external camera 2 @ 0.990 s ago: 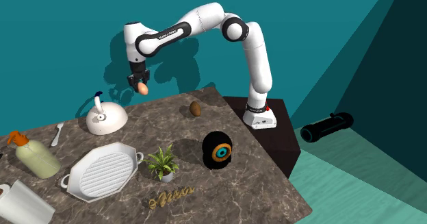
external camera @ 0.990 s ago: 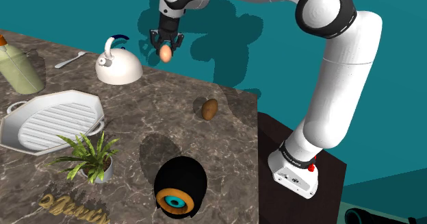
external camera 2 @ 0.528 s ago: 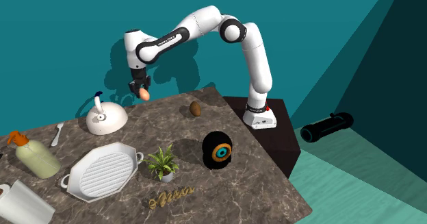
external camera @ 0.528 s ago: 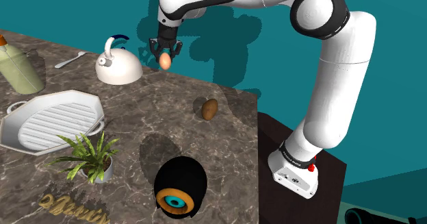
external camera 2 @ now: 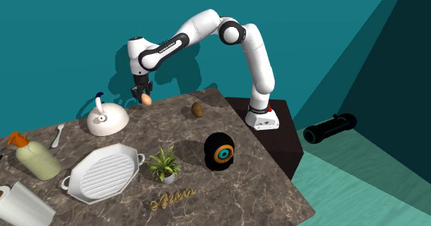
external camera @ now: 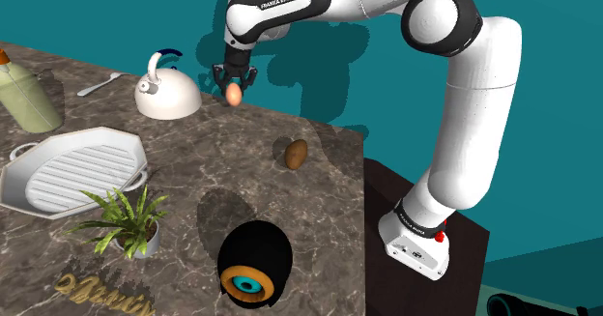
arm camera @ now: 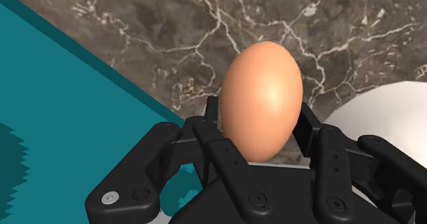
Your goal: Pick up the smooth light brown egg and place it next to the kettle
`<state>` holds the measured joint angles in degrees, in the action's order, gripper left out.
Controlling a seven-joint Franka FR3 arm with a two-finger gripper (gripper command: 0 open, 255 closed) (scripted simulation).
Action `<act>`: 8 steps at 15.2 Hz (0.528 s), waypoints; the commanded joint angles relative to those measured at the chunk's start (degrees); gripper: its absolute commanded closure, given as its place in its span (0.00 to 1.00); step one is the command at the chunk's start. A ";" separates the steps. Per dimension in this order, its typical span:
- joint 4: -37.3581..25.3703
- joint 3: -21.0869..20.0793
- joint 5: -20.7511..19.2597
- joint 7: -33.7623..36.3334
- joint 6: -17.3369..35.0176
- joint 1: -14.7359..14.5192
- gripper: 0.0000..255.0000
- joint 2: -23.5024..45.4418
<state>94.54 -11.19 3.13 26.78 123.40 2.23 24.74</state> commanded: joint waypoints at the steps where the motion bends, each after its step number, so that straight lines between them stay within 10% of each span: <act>1: 1.65 0.27 0.23 0.03 -1.90 0.29 1.00 2.22; 5: 1.65 0.14 0.16 0.07 -1.90 0.41 1.00 2.22; 6: 0.58 0.27 0.10 -0.25 -2.45 0.62 0.00 2.82; 8: 4.21 0.24 0.65 -1.20 -0.62 1.36 0.00 1.11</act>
<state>98.35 -11.44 3.60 23.39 133.88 3.24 24.63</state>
